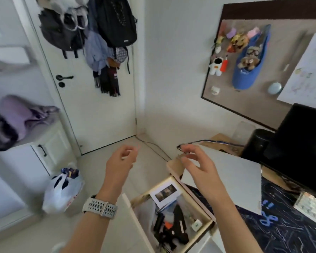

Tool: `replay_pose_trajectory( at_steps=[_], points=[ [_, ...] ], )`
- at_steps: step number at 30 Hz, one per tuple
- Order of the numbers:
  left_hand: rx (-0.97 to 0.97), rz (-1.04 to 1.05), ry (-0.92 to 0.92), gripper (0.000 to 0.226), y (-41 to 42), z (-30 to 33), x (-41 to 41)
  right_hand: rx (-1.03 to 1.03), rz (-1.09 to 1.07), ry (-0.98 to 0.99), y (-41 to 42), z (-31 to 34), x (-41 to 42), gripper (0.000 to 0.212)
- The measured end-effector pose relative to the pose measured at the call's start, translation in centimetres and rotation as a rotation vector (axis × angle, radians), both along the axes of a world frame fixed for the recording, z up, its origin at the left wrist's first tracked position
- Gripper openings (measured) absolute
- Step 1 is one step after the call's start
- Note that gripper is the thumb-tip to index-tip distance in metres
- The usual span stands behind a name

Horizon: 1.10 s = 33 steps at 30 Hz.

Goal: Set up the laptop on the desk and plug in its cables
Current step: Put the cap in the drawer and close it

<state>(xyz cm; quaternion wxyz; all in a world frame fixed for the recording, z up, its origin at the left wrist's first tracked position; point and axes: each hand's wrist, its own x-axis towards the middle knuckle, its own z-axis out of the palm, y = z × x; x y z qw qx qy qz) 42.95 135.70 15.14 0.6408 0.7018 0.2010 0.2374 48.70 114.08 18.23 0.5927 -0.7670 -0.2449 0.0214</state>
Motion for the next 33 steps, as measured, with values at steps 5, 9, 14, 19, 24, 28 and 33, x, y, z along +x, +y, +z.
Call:
replay_pose_trajectory(
  at_steps=[5, 9, 14, 19, 24, 28, 33],
  points=[
    [0.002, 0.117, 0.107, 0.026, 3.5, -3.6, -1.9, -0.131, 0.134, 0.094, 4.6, -3.2, 0.4, 0.027],
    [-0.003, 0.208, 0.185, 0.018, 4.4, -6.7, -3.0, -0.226, 0.257, 0.121, 7.0, -6.0, 0.6, 0.028],
    [-0.049, 0.281, 0.296, 0.027, 4.4, -10.8, -3.9, -0.352, 0.372, 0.156, 9.2, -10.7, 0.9, 0.029],
    [-0.068, 0.334, 0.432, 0.034, 3.6, -15.3, -4.6, -0.522, 0.499, 0.167, 10.2, -15.7, 0.9, 0.030],
    [-0.069, 0.361, 0.557, 0.029, 2.2, -19.3, -4.9, -0.668, 0.601, 0.185, 10.4, -20.7, 0.8, 0.037],
    [-0.066, 0.328, 0.676, 0.022, 0.9, -22.3, -4.8, -0.786, 0.662, 0.170, 10.2, -24.2, 0.5, 0.042],
    [-0.165, 0.247, 0.894, 0.018, -2.0, -26.3, -4.5, -1.085, 0.833, -0.272, 7.9, -29.7, -2.2, 0.047]
  ],
)
